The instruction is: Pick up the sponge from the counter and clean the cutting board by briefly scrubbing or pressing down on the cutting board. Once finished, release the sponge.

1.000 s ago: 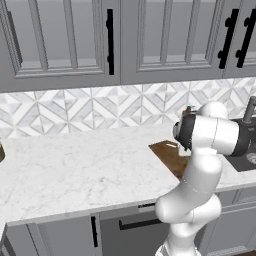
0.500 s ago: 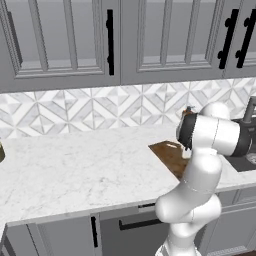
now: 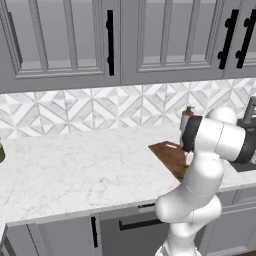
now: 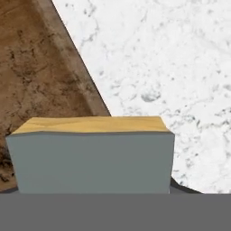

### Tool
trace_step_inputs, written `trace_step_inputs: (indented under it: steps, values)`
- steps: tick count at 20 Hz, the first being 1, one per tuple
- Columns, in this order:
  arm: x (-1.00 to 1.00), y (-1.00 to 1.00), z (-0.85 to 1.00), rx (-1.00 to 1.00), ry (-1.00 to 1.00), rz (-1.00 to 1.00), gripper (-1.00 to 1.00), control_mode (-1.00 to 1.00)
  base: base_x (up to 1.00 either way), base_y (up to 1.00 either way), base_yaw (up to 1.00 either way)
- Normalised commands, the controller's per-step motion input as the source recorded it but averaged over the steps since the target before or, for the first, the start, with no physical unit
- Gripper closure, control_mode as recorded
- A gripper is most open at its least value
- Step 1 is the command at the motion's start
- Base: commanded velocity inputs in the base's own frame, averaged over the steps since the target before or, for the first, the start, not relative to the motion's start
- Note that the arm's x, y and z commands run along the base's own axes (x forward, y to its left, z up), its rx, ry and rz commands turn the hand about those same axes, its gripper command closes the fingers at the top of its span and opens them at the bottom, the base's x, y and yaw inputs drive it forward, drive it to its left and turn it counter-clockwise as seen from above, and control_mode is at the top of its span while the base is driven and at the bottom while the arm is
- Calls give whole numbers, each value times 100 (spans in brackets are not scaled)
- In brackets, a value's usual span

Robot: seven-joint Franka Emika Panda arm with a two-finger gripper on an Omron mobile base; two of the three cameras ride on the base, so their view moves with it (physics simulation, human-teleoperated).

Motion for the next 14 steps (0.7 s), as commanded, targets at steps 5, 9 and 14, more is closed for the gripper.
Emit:
trace_step_inputs:
  steps: [5, 9, 14]
  values:
    - [-61, 63, 72, 1, -3, -1, 100, -100, 0, 0, 0]
    - [-38, 100, 13, -1, -2, 0, 100, -100, 0, 0, 0]
    - [31, 77, -72, -6, 3, -3, 100, -100, 0, 0, 0]
